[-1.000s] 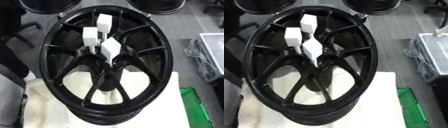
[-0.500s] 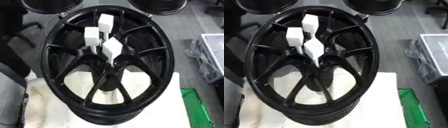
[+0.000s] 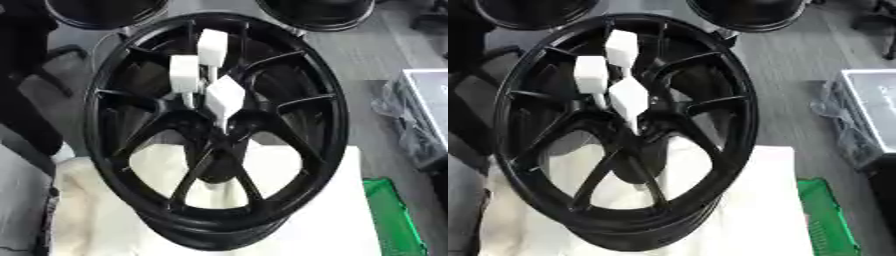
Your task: Pull the pin out of the wheel hub.
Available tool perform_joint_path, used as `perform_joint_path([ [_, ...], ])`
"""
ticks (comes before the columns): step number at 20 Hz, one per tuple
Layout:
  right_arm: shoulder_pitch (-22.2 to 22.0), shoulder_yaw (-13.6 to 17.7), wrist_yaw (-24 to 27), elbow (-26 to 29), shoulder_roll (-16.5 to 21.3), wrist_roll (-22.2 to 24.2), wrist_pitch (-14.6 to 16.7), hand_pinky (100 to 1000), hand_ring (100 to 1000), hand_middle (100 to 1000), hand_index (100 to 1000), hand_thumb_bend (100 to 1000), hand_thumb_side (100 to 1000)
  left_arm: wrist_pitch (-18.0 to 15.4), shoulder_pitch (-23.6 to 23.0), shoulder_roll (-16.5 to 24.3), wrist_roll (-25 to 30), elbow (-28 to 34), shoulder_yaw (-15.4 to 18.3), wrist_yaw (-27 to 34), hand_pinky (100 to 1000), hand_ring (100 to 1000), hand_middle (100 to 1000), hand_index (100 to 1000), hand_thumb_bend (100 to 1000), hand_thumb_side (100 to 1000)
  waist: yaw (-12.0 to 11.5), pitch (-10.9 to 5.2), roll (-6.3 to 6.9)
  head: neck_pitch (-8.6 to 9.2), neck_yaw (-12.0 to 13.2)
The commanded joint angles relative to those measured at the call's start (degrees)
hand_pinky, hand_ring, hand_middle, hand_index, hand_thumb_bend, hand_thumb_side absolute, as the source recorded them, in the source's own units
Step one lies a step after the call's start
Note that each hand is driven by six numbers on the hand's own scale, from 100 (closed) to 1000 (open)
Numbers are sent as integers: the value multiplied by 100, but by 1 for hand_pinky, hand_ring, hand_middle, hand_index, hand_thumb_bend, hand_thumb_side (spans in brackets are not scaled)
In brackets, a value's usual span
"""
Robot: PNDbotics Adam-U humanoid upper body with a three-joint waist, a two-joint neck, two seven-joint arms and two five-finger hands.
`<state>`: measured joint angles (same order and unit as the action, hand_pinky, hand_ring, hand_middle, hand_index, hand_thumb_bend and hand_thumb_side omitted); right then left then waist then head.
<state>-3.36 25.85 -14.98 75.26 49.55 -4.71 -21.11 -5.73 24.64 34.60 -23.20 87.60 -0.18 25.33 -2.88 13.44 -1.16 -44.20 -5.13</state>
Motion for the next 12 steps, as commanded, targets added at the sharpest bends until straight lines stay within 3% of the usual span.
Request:
perform_joint_path([
  [1,118,84,637,314,157,-529,-103,821,857,892,904,572,202,3,52,203,-3,89,42,-14,754,883,866,860,870,554,5,-124,-5,8,-32],
  [4,239,-106,1182,567,211,-1086,-240,840,901,952,926,428,100,-15,78,160,8,110,34,15,755,884,866,858,871,555,-26,-125,3,8,-100],
  [6,355,-192,1246,698,220,-1288,-363,834,888,911,908,492,136,-19,83,150,8,119,34,25,754,883,866,858,870,554,-43,-122,4,8,-134],
  [9,533,-262,1736,1011,204,-1635,-232,815,841,844,875,525,162,-19,83,138,-4,106,36,39,754,883,866,857,871,555,-49,-118,2,8,-152],
  [11,655,-358,2146,1240,227,-1976,-117,810,826,820,855,441,179,-18,93,127,8,105,23,38,754,883,866,857,870,555,-59,-119,3,8,-170],
  [12,743,-413,2363,1356,244,-2149,-36,806,817,805,839,355,231,-17,100,122,12,106,19,37,754,883,866,857,870,555,-66,-122,3,8,-179],
])
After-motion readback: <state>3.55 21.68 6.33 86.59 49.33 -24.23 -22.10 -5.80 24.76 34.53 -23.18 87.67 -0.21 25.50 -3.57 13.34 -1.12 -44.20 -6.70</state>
